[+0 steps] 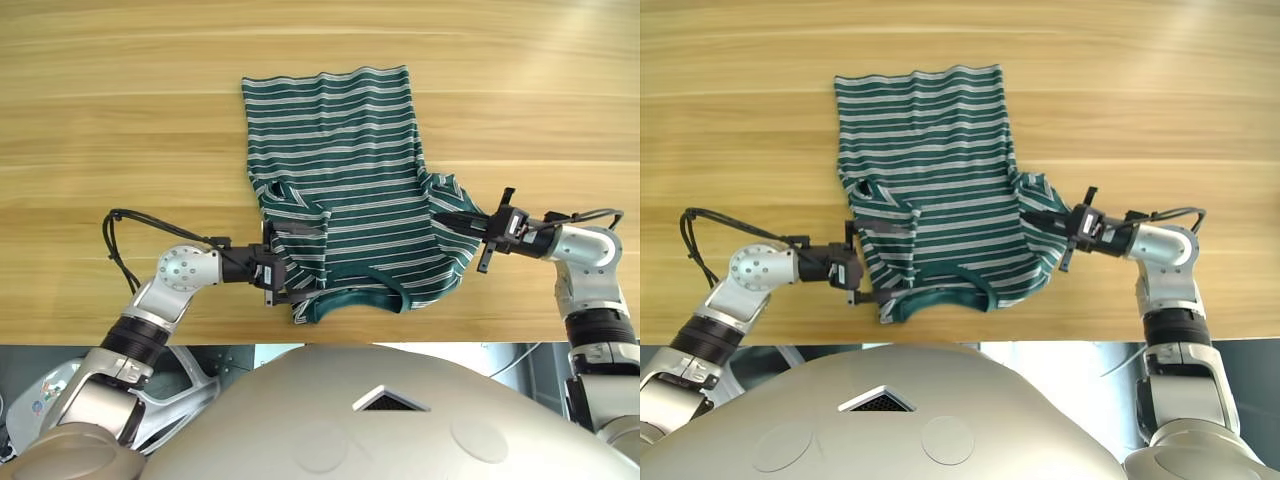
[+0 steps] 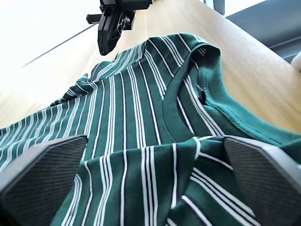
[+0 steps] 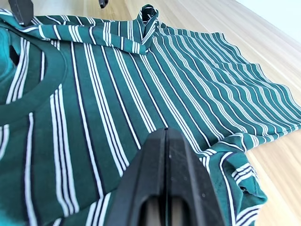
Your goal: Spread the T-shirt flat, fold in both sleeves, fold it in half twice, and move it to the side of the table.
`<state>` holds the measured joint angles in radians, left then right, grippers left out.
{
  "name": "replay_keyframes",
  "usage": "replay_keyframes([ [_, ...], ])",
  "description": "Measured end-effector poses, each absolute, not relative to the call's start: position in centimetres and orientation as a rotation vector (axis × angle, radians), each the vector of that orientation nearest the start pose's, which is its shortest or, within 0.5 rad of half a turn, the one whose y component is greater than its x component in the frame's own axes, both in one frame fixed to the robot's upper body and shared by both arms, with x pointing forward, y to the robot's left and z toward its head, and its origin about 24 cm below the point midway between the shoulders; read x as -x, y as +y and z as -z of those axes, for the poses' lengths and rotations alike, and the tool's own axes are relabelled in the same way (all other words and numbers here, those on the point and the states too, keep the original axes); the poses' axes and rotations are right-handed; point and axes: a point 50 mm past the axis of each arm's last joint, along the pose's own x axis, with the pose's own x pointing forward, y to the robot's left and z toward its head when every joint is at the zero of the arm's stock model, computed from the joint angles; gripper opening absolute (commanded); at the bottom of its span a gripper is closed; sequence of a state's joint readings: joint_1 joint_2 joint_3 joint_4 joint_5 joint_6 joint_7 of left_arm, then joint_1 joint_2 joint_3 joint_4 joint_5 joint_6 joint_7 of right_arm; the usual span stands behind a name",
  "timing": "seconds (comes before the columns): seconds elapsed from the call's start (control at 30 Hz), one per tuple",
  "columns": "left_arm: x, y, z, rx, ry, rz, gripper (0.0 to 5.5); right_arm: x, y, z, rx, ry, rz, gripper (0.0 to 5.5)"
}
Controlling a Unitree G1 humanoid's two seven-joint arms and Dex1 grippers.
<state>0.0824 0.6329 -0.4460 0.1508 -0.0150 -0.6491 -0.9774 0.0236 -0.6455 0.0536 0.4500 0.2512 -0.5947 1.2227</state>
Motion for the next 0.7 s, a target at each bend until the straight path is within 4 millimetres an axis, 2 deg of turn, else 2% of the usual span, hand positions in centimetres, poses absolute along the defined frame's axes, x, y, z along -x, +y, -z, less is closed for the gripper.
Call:
replay_keyframes([
  [0.17,-16.3,15.5,0.3,-0.62,0.012,1.496,5.36,-20.7,-25.5,-3.1,0.467,0.098,-1.131,0.0],
  [0.37,-17.1,16.3,0.2,-0.693,-0.022,1.443,5.36,-21.5,-26.6,-4.9,0.505,0.054,-1.075,0.0],
  [0.43,-17.2,17.5,-0.1,-0.729,-0.001,1.431,5.4,-21.6,-26.9,-4.9,0.52,0.068,-1.065,0.44],
  [0.5,-16.9,18.3,-0.3,-0.744,0.019,1.427,5.4,-21.9,-28.7,-4.1,0.61,0.193,-0.978,0.86],
  [0.6,-16.4,18.7,-0.4,-0.748,0.032,1.43,5.4,-21.6,-31.4,-3.8,0.745,0.335,-0.87,1.47],
  [0.7,-16.4,18.9,-0.5,-0.756,0.036,1.43,5.4,-20.5,-32.2,-3.4,0.818,0.393,-0.855,2.31],
])
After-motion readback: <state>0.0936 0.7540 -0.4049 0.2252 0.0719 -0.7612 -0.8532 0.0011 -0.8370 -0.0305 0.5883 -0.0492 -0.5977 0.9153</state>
